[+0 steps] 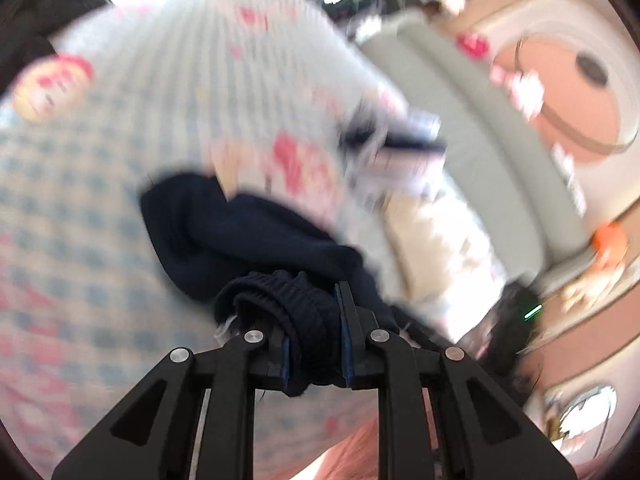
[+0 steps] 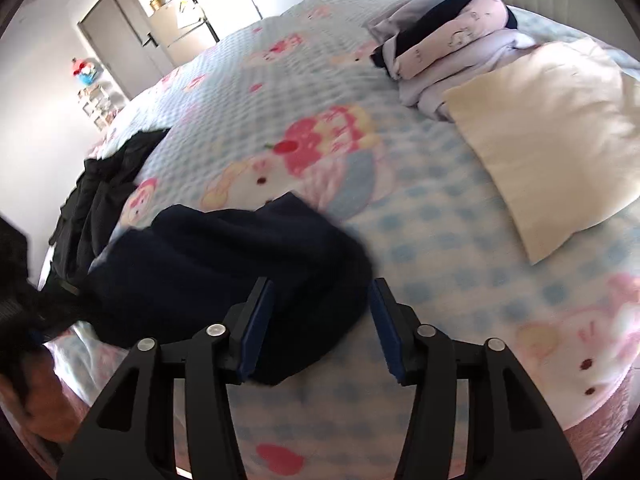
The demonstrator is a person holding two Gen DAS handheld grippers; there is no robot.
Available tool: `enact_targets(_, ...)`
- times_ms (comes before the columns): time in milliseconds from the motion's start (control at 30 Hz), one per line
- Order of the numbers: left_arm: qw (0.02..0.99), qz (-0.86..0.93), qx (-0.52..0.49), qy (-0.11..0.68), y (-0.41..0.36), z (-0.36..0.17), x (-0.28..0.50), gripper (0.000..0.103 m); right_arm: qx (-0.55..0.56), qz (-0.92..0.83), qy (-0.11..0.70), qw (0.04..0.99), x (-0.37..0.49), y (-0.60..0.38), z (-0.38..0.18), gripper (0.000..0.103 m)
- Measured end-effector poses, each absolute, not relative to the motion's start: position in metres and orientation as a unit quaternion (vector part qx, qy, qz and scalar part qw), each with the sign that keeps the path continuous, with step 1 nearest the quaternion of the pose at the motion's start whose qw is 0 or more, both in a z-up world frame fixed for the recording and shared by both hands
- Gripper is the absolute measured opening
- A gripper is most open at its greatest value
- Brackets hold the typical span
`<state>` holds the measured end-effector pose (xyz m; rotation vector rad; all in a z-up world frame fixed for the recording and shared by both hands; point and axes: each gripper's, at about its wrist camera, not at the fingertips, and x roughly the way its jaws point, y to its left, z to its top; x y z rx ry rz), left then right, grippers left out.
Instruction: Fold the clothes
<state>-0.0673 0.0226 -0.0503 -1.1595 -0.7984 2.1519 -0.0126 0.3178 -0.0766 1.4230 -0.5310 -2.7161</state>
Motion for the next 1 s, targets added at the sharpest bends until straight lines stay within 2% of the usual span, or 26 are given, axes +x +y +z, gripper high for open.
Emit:
enact_targets(67, 0.288, 0.802, -0.399, -0.339, 0.001, -0.036, -0.064, 0.019, 0.474, -0.856, -0.200, 0.052, -0.014, 0.318, -0.079, 0.057)
enact_targets(167, 0.303, 0.790, -0.389, -0.364, -0.015, -0.036, -0.058, 0.019, 0.526, -0.798, -0.236, 0.173, -0.021, 0.296, -0.094, 0.059)
enact_targets(233, 0.283, 0.796, -0.403, -0.353, -0.015, -0.045, -0.056, 0.019, 0.543, -0.790, -0.189, 0.212, -0.019, 0.265, -0.100, 0.060)
enact_targets(333, 0.260, 0.787, -0.424, -0.365, -0.015, -0.066, -0.051, 0.019, 0.570, -0.782, -0.139, 0.211, -0.020, 0.228, -0.120, 0.060)
enact_targets(500, 0.246, 0.776, -0.443, -0.375, -0.014, -0.088, -0.037, 0.020, 0.539, -0.803, -0.198, 0.160, -0.020, 0.232, -0.122, 0.062)
enact_targets(567, 0.238, 0.780, -0.443, -0.373, -0.019, -0.091, -0.029, 0.022, 0.530, -0.816, -0.185, 0.135, -0.020, 0.236, -0.119, 0.062)
enact_targets(600, 0.232, 0.779, -0.446, -0.374, -0.022, -0.094, -0.028, 0.024, 0.526, -0.823, -0.179, 0.122, -0.021, 0.238, -0.118, 0.062)
enact_targets(667, 0.217, 0.777, -0.456, -0.376, -0.028, -0.103, -0.030, 0.035, 0.529, -0.824, -0.178, 0.102, -0.022, 0.244, -0.121, 0.060)
enact_targets(700, 0.214, 0.769, -0.460, -0.390, -0.032, -0.109, -0.034, 0.048, 0.533, -0.821, -0.181, 0.094, -0.023, 0.248, -0.124, 0.060)
enact_targets(733, 0.212, 0.759, -0.463, -0.406, -0.036, -0.116, -0.037, 0.057, 0.537, -0.819, -0.184, 0.086, -0.023, 0.252, -0.127, 0.060)
enact_targets(833, 0.207, 0.728, -0.471, -0.454, -0.048, -0.136, -0.048, 0.065, 0.542, -0.812, -0.195, 0.097, -0.022, 0.255, -0.128, 0.060)
enact_targets(900, 0.203, 0.706, -0.476, -0.485, -0.055, -0.150, -0.055, 0.066, 0.531, -0.803, -0.242, 0.124, -0.019, 0.258, -0.130, 0.063)
enact_targets(967, 0.201, 0.702, -0.490, -0.476, -0.049, -0.157, -0.064, 0.064, 0.521, -0.791, -0.288, 0.142, -0.017, 0.262, -0.134, 0.063)
enact_targets(1000, 0.198, 0.707, -0.494, -0.466, -0.046, -0.157, -0.066, 0.063, 0.525, -0.791, -0.284, 0.134, -0.019, 0.261, -0.137, 0.063)
